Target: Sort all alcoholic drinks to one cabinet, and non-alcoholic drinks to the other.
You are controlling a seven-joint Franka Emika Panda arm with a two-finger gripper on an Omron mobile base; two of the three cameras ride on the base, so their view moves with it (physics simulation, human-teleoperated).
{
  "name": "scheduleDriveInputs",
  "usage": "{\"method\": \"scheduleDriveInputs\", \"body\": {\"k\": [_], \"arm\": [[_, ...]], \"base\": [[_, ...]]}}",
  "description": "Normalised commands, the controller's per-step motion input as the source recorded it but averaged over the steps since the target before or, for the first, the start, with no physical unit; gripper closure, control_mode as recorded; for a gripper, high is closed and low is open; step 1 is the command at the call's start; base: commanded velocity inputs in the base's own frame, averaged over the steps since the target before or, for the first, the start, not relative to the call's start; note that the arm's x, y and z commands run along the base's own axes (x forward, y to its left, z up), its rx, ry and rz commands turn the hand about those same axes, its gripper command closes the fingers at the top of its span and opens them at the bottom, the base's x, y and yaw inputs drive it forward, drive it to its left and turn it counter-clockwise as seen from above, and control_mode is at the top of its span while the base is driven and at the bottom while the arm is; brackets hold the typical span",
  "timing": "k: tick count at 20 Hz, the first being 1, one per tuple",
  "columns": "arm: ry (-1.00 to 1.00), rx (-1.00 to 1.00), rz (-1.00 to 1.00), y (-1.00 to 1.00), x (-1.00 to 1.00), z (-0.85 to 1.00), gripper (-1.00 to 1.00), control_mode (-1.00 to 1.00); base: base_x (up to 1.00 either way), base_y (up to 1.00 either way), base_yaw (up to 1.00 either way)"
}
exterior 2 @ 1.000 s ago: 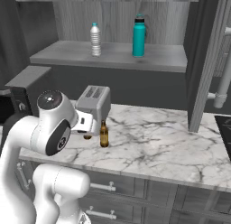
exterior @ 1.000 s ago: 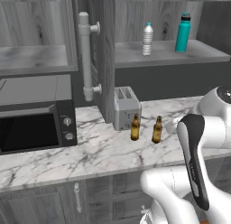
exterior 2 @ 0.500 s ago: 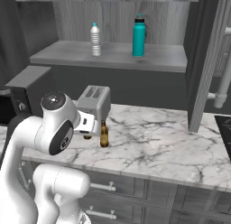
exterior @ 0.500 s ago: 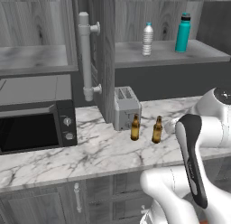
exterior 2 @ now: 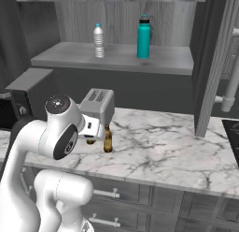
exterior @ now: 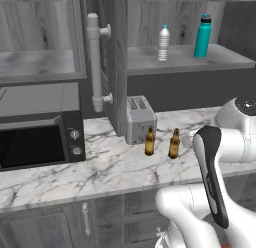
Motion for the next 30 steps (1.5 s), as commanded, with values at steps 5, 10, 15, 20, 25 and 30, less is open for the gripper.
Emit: {"method": "scheduleDriveInputs", "body": {"k": [5,10,15,20,25,30], "arm": [[0.0,0.0,0.0,0.0,0.1,-0.08,-1.0,-1.0],[-0.01,0.0,0.0,-0.01,0.1,-0.09,-1.0,-1.0],[0.0,0.0,0.0,-0.01,0.1,-0.08,-1.0,-1.0],[0.0,0.0,0.0,-0.02,0.09,-0.07,-1.0,-1.0],[0.0,0.0,0.0,-0.03,0.11,-0.09,-1.0,-1.0],[0.0,-0.01,0.0,-0.01,0.13,-0.11,-1.0,-1.0]], "base": [[0.0,0.0,0.0],[0.0,0.0,0.0],[0.0,0.0,0.0],[0.0,0.0,0.0],[0.0,0.0,0.0],[0.0,0.0,0.0]]}}
